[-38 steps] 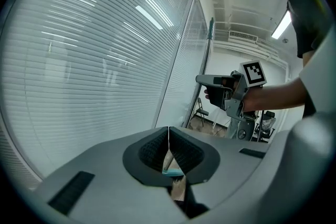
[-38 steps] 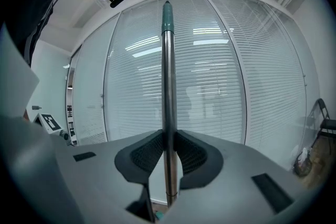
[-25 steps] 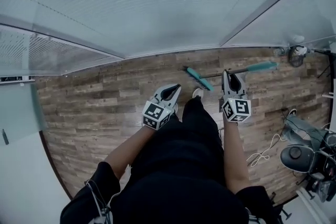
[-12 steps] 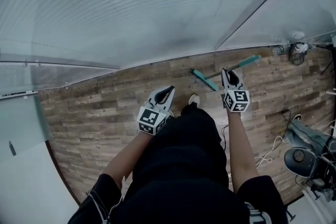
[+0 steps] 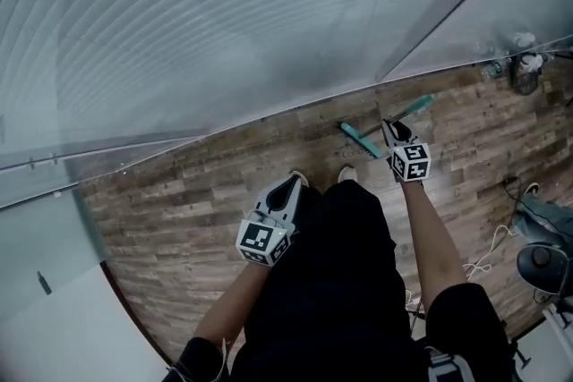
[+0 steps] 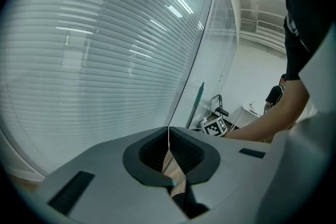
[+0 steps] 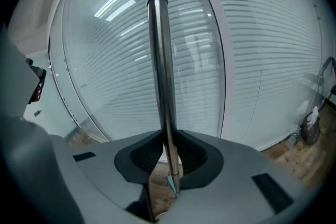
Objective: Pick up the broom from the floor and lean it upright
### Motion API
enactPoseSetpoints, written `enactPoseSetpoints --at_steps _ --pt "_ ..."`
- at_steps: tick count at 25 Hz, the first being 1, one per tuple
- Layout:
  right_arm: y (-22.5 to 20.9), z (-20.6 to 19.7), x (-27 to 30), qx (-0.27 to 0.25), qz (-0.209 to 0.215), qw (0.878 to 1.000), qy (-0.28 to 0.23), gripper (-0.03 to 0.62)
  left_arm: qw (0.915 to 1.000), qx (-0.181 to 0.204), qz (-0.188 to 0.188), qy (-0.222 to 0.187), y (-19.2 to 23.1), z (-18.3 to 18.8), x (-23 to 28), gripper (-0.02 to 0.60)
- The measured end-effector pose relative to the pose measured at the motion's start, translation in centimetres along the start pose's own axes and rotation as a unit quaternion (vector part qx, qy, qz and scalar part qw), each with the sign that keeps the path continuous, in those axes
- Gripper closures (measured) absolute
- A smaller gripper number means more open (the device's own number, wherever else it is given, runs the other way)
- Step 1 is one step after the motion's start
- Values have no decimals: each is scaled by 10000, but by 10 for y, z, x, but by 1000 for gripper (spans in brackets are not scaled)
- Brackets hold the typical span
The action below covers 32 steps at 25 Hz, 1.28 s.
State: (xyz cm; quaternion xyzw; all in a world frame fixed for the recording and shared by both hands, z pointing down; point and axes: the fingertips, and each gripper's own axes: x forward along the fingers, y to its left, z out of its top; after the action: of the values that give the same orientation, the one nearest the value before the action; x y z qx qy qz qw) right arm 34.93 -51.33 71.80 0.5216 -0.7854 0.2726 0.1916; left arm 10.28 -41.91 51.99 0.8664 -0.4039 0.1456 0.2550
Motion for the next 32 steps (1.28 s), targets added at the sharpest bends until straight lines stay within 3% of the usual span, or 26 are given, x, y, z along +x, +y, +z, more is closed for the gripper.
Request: enactPoseSetpoints --at_steps 10,19,25,32 --pt "-42 -88 103 275 -43 9979 581 502 9999 72 -89 3 58 -49 71 561" --pt "-97 -57 168 -273 -536 9968 536 502 9980 449 -431 118 84 -64 78 561" --pt "-129 -49 179 64 -798 9961 361 502 9969 360 -611 351 69 -82 69 561" --pt "-157 -43 185 530 -1173 9914 249 502 9911 456 -1215 309 48 -68 80 561"
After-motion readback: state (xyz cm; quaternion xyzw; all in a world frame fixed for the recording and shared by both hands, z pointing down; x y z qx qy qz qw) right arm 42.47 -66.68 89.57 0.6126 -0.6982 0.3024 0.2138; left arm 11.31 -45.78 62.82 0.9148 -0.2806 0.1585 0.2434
